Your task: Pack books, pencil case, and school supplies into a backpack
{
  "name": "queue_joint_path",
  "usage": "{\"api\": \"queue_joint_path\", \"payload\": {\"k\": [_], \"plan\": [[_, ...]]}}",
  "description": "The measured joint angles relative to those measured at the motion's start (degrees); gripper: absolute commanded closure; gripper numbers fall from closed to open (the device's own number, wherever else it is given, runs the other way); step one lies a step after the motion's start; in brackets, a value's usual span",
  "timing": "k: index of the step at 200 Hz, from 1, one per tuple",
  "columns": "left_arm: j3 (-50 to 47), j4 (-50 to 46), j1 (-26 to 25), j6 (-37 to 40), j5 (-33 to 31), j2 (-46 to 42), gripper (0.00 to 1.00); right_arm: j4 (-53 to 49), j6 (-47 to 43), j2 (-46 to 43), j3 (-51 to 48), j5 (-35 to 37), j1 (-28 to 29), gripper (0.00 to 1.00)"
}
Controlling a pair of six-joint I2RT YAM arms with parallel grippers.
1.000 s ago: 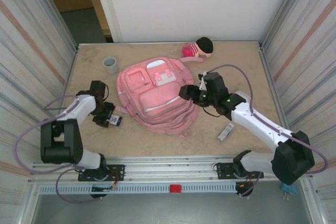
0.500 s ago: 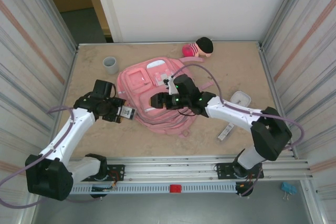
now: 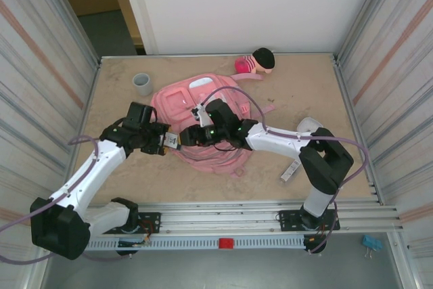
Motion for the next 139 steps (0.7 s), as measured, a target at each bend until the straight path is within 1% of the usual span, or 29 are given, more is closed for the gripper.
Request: {"api": "queue_joint_path", "payload": {"k": [31,62,74,96,114,124,139], "plan": [[0.31,0.87,-0.7,-0.74,0.0,0.0,0.46,0.7,0.72,0.2,0.02,-0.09,0.0,0.81],[0.48,0.81,-0.83,-0.94,-0.22,0.09,0.44,0.87,0.66,0.17,-0.07,0.28,-0.02,0.88],[0.48,0.83,-0.94,-0.94,-0.24,0.09,0.39,1.05,0.66,-0.11,-0.37,0.5,-0.17,0.89],[1.18,1.09,-1.79,-0.31,-0.24,0.26,0.23,1.49,0.74,-1.79,-2.19,0.55,-0.87,0.89],[4.28,-0.68,-3.32,3.85,-2.69,1.22,0.18,1.44,0.85,-4.76,-5.25,0.79,-2.97,0.89],[7.04,-2.43,-4.37,7.04,-5.38,2.08,0.19,1.09,0.85,-7.26,-7.52,0.76,-5.2,0.89],[12.26,-5.05,-7.02,14.38,-10.69,4.02,0.22,0.44,0.85,-11.85,-11.19,0.74,-10.03,0.89]]}}
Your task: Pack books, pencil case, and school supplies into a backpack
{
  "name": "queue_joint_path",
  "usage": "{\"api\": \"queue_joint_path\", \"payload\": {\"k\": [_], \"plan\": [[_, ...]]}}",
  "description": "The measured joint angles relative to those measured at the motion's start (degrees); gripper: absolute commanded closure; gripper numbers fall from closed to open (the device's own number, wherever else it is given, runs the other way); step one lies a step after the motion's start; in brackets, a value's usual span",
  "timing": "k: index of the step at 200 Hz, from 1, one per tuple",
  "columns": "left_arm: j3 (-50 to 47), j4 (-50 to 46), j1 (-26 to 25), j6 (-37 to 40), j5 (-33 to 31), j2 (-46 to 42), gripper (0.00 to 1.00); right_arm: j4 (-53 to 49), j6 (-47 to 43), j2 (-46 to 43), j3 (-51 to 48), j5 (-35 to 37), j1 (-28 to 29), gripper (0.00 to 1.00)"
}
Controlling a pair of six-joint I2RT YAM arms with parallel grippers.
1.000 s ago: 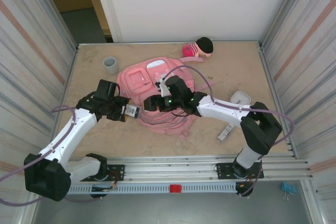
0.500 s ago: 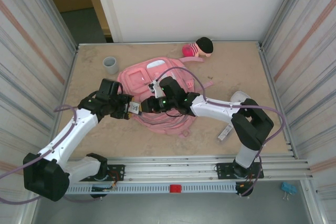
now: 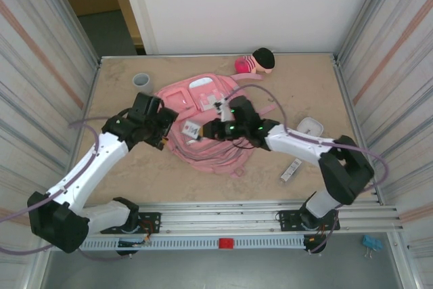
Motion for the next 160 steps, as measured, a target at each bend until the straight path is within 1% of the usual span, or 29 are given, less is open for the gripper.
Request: {"api": "queue_joint_path", "payload": {"k": [22,40,64,92,108,128,148,160], "plan": [[6.05,-1.81,-4.92,12.11,-7.15,3.06,0.24,-2.25,-0.02,-7.78,-4.52,-0.74,-9.4,0.88],[7.39,-0.59,-8.31,23.02,-10.73,5.11,0.26,-5.29,-0.52,-12.94,-6.1,-1.95,-17.09,0.88],[6.4,3.74,-12.13,38.97,-12.04,7.63,0.24,-9.75,-2.19,-17.49,-7.19,-4.79,-25.57,0.88],[3.8,11.02,-16.02,59.3,-11.67,10.95,0.17,-13.79,-3.5,-20.48,-9.49,-8.33,-33.62,0.88],[2.84,14.34,-17.88,70.34,-11.08,13.66,0.12,-15.45,-3.93,-21.73,-11.08,-9.81,-37.0,0.88],[2.69,17.05,-19.26,80.72,-9.84,17.7,0.09,-17.92,-4.72,-23.04,-12.46,-11.19,-39.63,0.88],[2.69,18.69,-19.34,87.84,-7.93,21.16,0.07,-19.67,-4.96,-24.3,-12.7,-11.72,-40.7,0.88],[2.67,19.61,-19.32,90.86,-6.58,22.53,0.06,-20.26,-5.18,-25.29,-12.85,-12.04,-40.94,0.88]]}}
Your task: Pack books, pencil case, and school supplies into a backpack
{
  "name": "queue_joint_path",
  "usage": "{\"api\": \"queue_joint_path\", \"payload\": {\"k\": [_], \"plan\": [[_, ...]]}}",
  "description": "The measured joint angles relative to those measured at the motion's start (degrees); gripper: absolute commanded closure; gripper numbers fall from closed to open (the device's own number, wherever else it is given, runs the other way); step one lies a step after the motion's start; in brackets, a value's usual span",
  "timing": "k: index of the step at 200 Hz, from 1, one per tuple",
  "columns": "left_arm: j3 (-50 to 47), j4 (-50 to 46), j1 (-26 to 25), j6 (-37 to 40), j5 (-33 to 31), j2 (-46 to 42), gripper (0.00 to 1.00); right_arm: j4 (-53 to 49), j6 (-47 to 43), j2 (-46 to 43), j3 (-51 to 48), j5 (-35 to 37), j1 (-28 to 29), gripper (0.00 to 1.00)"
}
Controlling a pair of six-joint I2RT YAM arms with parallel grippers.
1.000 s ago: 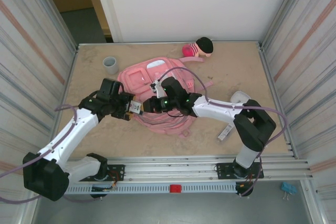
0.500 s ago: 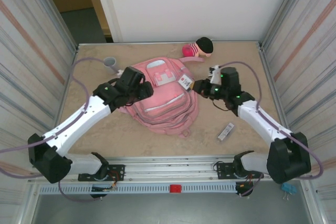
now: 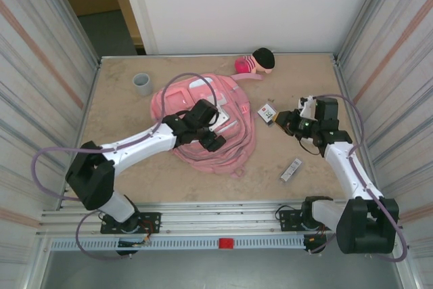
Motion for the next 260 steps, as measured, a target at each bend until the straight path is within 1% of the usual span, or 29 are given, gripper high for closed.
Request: {"api": "queue_joint_path", "payload": {"k": [20,33,48,68,78,93,115,120,128,138,169,189,202,221,243,260], "plan": [[0.0,1.4,0.02,3.5,2.12,1.79,0.05,-0.22,-0.02,-1.2,-0.68,-0.26,-0.07,0.88],[0.0,2.38,0.02,5.03,2.23,3.02,0.08,-0.37,-0.02,-1.31,-1.14,-0.39,-0.07,0.88],[0.0,3.41,0.02,6.23,1.95,4.66,0.12,-0.61,-0.02,-1.33,-1.66,-0.39,-0.07,0.88],[-0.02,4.57,0.02,7.26,0.48,6.82,0.21,-1.4,-0.04,-1.51,-1.77,-0.39,-0.07,0.89],[-0.24,5.14,-0.02,7.76,-0.04,7.32,0.28,-1.6,-0.09,-1.7,-1.77,-0.39,-0.07,0.89],[-0.5,5.53,-0.48,7.91,-0.44,7.43,0.49,-1.88,-0.48,-2.01,-1.81,-0.37,-0.07,0.89],[-0.5,5.49,-1.29,7.52,-0.37,6.95,0.68,-2.25,-0.85,-2.71,-2.51,-0.26,-0.07,0.89],[-0.5,5.38,-1.27,7.63,-0.35,6.56,0.74,-2.32,-0.85,-2.89,-2.73,-0.2,-0.07,0.89],[-0.48,5.14,-1.14,7.17,-0.17,5.38,0.8,-2.51,-0.85,-3.04,-3.02,-0.17,-0.15,0.89],[-0.37,4.55,-0.98,7.17,0.37,3.21,0.84,-2.75,-0.85,-3.23,-3.41,0.0,-0.31,0.88],[3.43,2.21,0.52,5.33,1.86,-3.39,0.88,-2.25,-0.33,-3.3,-4.0,-0.04,-0.28,0.88],[7.26,0.68,3.15,2.93,4.55,-5.18,0.89,0.17,1.55,-3.3,-4.9,-0.04,2.21,0.87],[8.66,0.35,5.22,0.85,7.56,-5.49,0.9,2.51,3.39,-3.26,-5.64,0.2,5.81,0.87],[8.9,0.28,8.07,-2.34,12.15,-5.68,0.9,7.34,6.67,-1.88,-6.49,1.73,12.72,0.88],[8.87,0.55,10.05,-4.9,15.91,-5.79,0.9,15.3,11.65,2.86,-7.23,4.9,20.46,0.88],[8.85,0.79,10.51,-6.05,17.22,-5.99,0.9,21.51,15.08,7.58,-7.28,7.89,24.72,0.88]]}}
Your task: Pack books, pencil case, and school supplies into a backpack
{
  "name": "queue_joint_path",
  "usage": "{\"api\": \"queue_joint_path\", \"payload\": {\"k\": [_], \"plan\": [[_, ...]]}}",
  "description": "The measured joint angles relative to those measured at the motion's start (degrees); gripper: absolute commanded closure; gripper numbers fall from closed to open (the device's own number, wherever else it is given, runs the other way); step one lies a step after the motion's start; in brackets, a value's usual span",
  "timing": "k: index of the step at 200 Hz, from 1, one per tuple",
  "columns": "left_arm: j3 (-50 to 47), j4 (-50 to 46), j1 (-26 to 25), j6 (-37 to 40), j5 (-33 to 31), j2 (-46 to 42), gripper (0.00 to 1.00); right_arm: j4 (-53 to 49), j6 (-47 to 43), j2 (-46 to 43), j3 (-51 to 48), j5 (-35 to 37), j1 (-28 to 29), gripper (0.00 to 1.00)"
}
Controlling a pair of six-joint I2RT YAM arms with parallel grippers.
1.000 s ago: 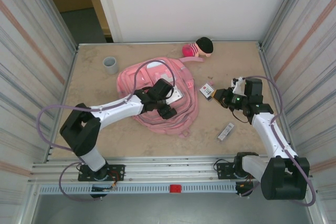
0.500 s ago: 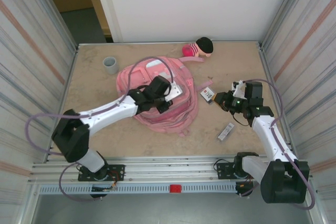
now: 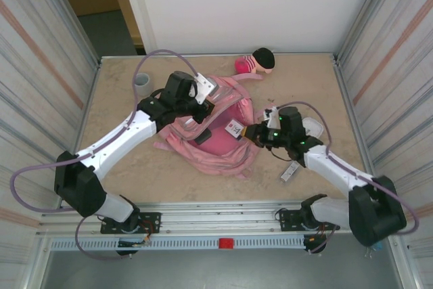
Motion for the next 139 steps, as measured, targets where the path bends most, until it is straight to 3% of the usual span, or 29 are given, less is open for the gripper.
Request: {"api": "queue_joint_path", "payload": {"k": [53,139], "plan": [[-0.11,0.42,0.15,-1.88,1.77,-0.13,0.9,15.87,9.49,17.99,4.37,8.87,8.07,0.89],[-0.96,1.92,0.17,-2.86,2.14,-1.62,0.89,29.11,15.52,36.94,17.42,14.47,10.16,0.86]]}}
